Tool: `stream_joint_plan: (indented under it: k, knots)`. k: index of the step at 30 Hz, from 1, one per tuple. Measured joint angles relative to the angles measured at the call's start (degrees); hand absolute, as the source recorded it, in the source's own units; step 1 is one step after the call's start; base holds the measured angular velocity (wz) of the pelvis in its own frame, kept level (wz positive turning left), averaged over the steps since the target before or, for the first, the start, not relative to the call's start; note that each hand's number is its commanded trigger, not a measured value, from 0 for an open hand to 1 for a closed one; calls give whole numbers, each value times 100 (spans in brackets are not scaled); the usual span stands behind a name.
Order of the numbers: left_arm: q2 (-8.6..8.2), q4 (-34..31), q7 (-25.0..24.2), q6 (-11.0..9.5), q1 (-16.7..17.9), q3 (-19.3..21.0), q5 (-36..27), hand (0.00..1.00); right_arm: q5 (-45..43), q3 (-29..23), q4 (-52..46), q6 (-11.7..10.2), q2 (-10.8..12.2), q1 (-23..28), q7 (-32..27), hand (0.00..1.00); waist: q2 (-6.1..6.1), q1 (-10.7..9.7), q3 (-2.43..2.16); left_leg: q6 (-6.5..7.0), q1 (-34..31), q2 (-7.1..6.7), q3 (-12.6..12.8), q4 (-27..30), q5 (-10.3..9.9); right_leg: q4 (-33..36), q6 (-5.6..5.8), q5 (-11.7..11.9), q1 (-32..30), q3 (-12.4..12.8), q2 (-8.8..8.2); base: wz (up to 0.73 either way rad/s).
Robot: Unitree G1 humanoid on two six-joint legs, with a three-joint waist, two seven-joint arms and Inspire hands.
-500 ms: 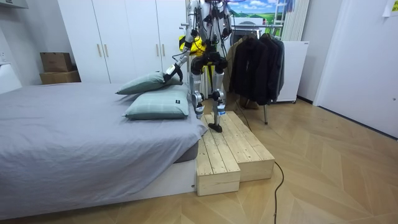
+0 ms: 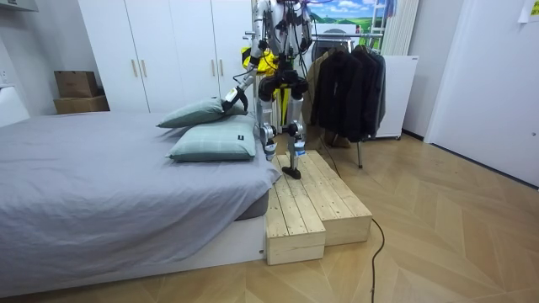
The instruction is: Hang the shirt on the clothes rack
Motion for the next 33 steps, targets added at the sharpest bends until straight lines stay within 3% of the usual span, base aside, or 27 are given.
stream_joint_plan:
  k: [3,4,5,6,7,12,24,29,33]
  knots:
    - [0,0,1,0,0,0,1,0,-123,-1,0,-31,1,0,-36,100,-1,0,-1,0,-2,0,5,0,0,-2,0,0,-1,-1,0,0]
    - [0,0,4,0,0,0,0,0,-163,-1,0,-39,1,1,-67,83,-1,0,-1,0,-2,0,6,0,0,-1,0,0,-2,0,0,0]
    - [0,1,4,0,1,0,-1,0,-237,-1,-14,-40,2,1,-101,56,-2,0,-3,0,-3,0,14,0,0,-1,0,0,-2,2,1,0]
    - [0,0,4,0,1,0,-1,0,-305,-1,-26,-40,5,1,-134,7,-2,-1,-4,0,-3,0,15,0,0,-1,0,0,-3,3,1,0]
    - [0,0,3,0,1,0,-1,0,-426,-1,-74,-37,8,14,-189,0,0,-2,-10,0,-2,1,20,1,0,-1,0,0,-2,1,1,0]
    - [0,0,-48,17,1,0,0,0,-748,4,-109,-30,14,43,-259,0,40,-3,-39,0,1,2,25,2,0,15,-1,1,-2,-3,1,0]
    - [-9,0,-94,18,2,13,-1,0,-847,1,-109,-28,32,67,-245,0,43,-9,-43,0,5,4,40,4,0,16,0,1,-4,4,2,0]
    - [-46,0,-79,56,7,31,0,0,-834,0,-158,114,63,70,-197,0,46,-7,-50,0,30,4,67,-2,0,22,0,2,3,4,4,-1]
    - [-49,0,-87,106,7,31,0,0,-841,0,-352,220,76,130,-181,0,68,-9,-87,0,36,5,72,-2,0,25,1,2,5,5,4,0]
